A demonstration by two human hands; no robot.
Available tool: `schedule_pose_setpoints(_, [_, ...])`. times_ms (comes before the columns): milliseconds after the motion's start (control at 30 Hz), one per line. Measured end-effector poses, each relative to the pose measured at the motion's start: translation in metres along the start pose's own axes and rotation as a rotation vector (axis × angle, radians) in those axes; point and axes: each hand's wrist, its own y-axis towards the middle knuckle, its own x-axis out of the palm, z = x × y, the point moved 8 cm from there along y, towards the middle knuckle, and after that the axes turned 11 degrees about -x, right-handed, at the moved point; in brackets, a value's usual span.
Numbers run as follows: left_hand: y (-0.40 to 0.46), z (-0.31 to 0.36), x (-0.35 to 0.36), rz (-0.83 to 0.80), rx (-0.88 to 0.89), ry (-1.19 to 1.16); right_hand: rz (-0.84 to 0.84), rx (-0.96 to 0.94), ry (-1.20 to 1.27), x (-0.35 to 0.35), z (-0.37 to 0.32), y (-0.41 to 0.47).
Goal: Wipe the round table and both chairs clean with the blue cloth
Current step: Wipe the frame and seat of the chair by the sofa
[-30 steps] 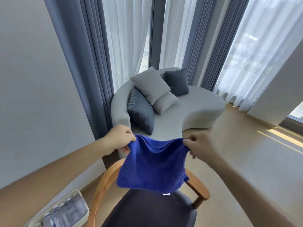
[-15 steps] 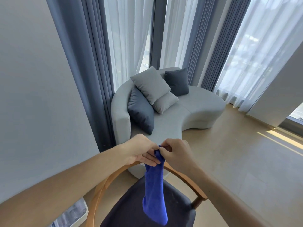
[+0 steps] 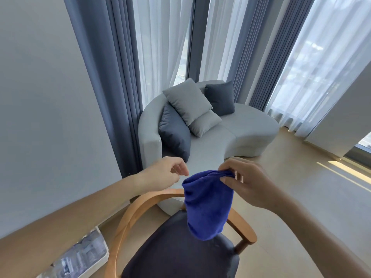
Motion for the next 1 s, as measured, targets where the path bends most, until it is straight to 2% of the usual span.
schedule_pose_setpoints(100, [-0.002, -0.003, 0.014, 0.043, 0.133, 0.124, 0.015, -0.055, 0.011, -0.010, -0.003, -0.001])
schedule_pose_setpoints(300, [-0.018, -0.005, 0.059, -0.077, 0.309, 0.173, 0.036, -0.070, 0.073, -0.019, 0.000, -0.009])
schedule_pose_setpoints(467, [-0.041, 0.018, 0.062, 0.168, 0.528, 0.225, 0.048, -0.092, 0.144, -0.026, 0.001, -0.015])
schedule_pose_setpoints(600, [-0.045, 0.026, 0.074, 0.245, 0.647, 0.343, 0.042, -0.132, 0.179, -0.031, -0.001, -0.016])
schedule_pose_setpoints(767, [-0.024, 0.018, 0.058, 0.334, 0.444, 0.205, 0.038, -0.195, 0.194, -0.035, -0.002, -0.017])
schedule_pose_setpoints(900, [-0.013, 0.020, 0.052, 0.355, 0.371, 0.204, 0.042, -0.202, 0.208, -0.034, 0.000, -0.017])
schedule_pose_setpoints(1000, [0.000, 0.007, 0.050, 0.349, 0.242, 0.217, 0.063, -0.186, 0.248, -0.035, 0.002, -0.018])
